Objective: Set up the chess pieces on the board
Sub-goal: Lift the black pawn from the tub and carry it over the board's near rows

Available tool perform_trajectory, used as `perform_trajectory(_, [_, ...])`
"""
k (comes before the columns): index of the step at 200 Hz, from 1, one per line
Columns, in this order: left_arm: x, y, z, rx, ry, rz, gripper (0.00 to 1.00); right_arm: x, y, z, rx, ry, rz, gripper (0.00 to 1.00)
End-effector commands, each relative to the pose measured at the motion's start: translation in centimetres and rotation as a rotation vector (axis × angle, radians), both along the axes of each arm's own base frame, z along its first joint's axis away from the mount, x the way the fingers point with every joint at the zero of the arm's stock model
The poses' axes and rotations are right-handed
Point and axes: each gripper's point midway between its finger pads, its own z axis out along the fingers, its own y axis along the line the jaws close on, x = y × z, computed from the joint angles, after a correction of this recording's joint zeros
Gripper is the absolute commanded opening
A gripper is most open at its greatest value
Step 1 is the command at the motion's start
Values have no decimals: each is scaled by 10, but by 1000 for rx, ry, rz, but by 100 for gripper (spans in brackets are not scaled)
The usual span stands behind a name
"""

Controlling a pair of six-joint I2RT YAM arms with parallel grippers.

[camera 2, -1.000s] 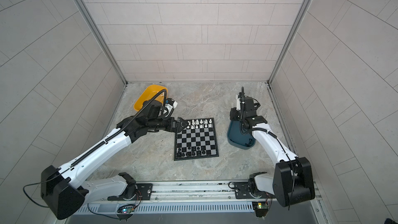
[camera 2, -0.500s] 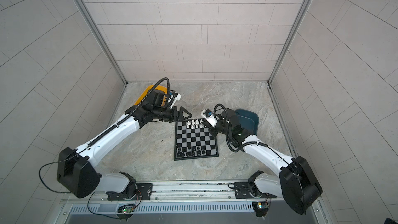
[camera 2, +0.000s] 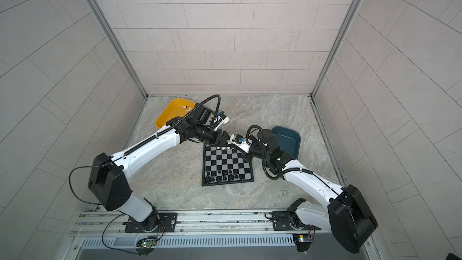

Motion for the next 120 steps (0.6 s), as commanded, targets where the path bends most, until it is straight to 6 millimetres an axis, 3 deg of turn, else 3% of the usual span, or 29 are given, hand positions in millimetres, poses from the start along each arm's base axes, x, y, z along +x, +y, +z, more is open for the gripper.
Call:
perform_trajectory(1, [3, -3, 5, 5, -17, -11, 53, -6, 4, 16, 31, -59, 39, 0])
perform_trajectory(10, [4, -4, 5, 6, -15, -9, 51, -9, 2, 7, 27, -43, 37, 0])
perform_trajectory(69, [8, -8, 6, 4, -15, -9, 41, -13, 2, 12, 55, -54, 44, 0])
perform_trajectory(120, [-1, -11, -1, 12, 4, -31, 37, -11, 2, 14, 79, -53, 29, 0])
